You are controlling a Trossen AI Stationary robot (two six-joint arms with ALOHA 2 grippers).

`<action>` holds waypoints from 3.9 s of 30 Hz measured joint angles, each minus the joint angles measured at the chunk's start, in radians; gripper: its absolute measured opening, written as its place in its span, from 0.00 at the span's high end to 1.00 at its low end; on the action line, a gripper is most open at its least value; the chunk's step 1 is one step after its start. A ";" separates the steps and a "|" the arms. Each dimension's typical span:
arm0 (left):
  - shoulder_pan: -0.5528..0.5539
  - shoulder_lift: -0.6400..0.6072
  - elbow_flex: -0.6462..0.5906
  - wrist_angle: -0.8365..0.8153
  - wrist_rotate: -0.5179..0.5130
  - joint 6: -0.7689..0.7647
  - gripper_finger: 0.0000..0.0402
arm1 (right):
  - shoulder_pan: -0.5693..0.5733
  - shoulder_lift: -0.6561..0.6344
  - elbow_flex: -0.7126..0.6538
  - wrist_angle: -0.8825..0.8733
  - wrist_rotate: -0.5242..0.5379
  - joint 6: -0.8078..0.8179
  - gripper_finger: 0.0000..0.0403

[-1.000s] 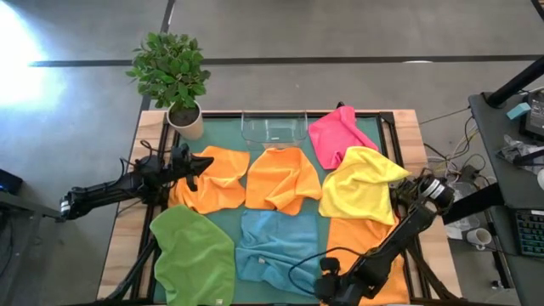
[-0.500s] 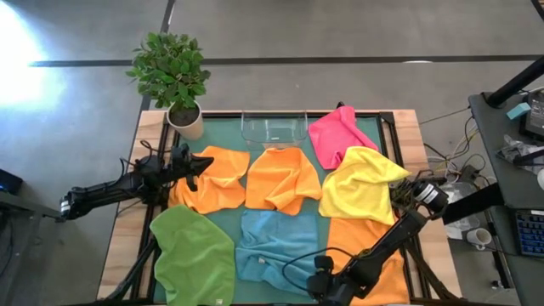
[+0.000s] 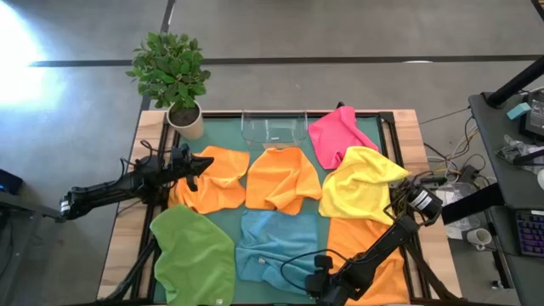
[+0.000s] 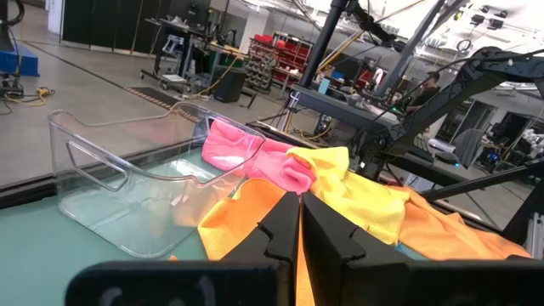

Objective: Fold microfiber towels
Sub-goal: Fold the blue microfiber towel

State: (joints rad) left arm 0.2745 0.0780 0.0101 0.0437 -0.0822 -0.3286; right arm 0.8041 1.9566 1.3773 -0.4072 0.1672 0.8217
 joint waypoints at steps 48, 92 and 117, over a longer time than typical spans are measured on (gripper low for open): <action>0.000 0.003 0.000 0.000 0.000 0.000 1.00 | -0.029 -0.027 0.001 -0.126 0.018 0.219 0.54; 0.000 0.006 0.000 0.000 0.000 0.000 1.00 | -0.037 -0.034 0.082 -0.169 -0.035 0.162 0.98; 0.000 0.005 0.001 0.009 -0.006 -0.249 1.00 | -0.037 -0.036 0.087 -0.170 -0.035 0.294 0.98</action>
State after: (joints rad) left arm 0.2745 0.0826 0.0113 0.0527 -0.0879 -0.5776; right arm 0.7673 1.9205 1.4643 -0.5769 0.1326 1.1153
